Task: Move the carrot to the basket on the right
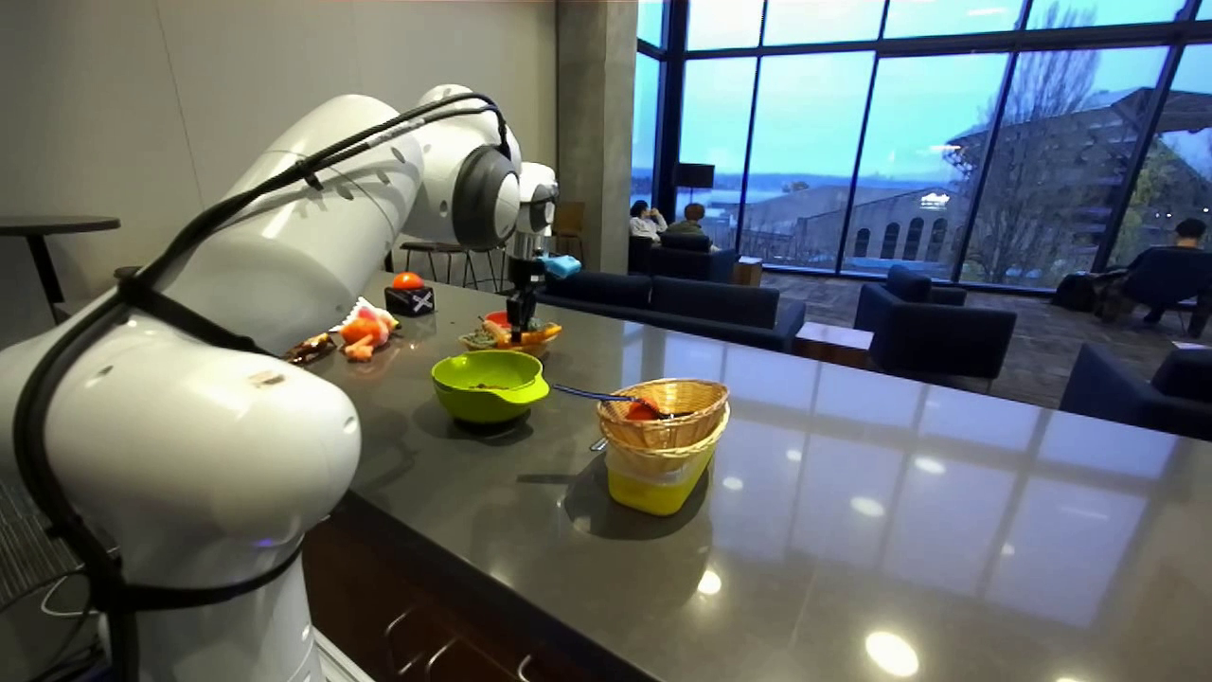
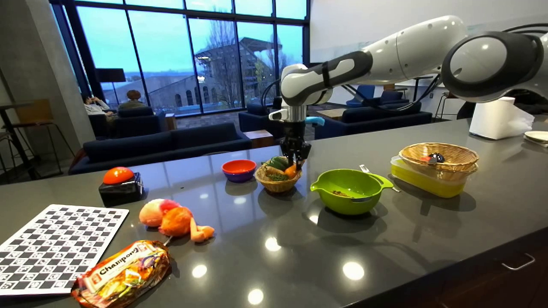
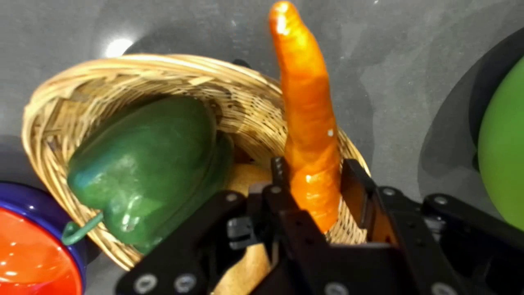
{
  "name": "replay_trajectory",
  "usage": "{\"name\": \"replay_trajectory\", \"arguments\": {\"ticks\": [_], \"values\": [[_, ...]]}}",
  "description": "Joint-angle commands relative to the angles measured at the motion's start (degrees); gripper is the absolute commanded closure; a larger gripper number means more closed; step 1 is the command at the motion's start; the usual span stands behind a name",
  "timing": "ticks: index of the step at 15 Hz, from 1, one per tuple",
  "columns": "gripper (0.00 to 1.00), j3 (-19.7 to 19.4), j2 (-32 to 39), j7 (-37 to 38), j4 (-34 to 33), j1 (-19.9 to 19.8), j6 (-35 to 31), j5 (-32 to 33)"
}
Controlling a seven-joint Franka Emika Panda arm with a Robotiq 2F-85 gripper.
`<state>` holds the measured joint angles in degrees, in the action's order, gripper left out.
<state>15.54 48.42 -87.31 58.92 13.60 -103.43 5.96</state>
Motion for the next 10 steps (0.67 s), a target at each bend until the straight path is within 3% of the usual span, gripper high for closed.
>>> {"name": "replay_trajectory", "arguments": {"ticks": [1, 10], "values": [[0.89, 0.1, 1.4, -0.8, -3.6, 0.1, 2.0, -0.1], [0.89, 0.3, 0.4, 1.3, -3.9, -0.4, 1.8, -1.3]]}}
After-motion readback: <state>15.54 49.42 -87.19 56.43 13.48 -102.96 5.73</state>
